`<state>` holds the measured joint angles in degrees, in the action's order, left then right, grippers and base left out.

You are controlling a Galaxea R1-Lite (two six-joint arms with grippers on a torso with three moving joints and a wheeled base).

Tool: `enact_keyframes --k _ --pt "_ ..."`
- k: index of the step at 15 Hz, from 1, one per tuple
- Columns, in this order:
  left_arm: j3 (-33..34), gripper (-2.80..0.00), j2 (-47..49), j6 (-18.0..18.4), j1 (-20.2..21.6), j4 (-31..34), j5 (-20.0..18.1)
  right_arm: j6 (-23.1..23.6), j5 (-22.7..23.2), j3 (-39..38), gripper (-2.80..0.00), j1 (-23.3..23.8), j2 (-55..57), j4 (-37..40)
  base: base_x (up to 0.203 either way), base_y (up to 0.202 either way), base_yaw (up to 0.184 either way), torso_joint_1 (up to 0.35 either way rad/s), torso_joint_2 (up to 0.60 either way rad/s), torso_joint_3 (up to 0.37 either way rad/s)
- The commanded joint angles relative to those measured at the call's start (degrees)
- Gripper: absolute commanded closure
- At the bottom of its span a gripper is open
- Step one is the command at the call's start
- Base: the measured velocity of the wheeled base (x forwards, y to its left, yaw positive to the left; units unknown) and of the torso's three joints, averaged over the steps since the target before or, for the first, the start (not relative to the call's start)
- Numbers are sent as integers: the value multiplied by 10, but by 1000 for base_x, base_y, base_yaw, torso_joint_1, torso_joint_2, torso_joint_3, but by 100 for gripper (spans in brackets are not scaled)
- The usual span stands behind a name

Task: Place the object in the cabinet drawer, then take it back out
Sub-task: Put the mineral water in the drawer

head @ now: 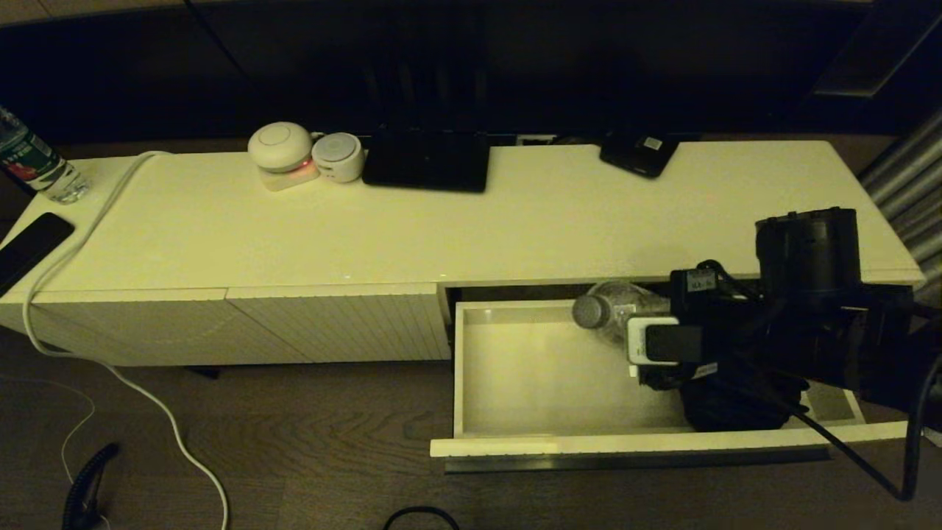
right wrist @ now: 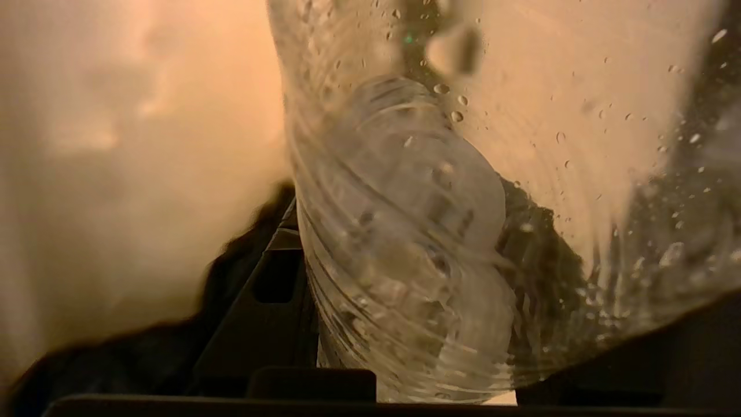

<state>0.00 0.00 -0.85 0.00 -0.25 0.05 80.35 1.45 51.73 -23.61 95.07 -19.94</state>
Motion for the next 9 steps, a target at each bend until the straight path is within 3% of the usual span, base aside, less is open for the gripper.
enact_keyframes --k 1,5,9 --pt "1 0 -1 0 0 0 0 11 -2 -10 0 1 14 11 0 0 0 0 0 0" --pt "1 0 -1 0 0 0 0 10 -6 -7 0 2 29 110 0 0 0 0 0 0" --pt "1 0 -1 0 0 0 0 7 -34 -1 0 2 51 139 0 0 0 0 0 0"
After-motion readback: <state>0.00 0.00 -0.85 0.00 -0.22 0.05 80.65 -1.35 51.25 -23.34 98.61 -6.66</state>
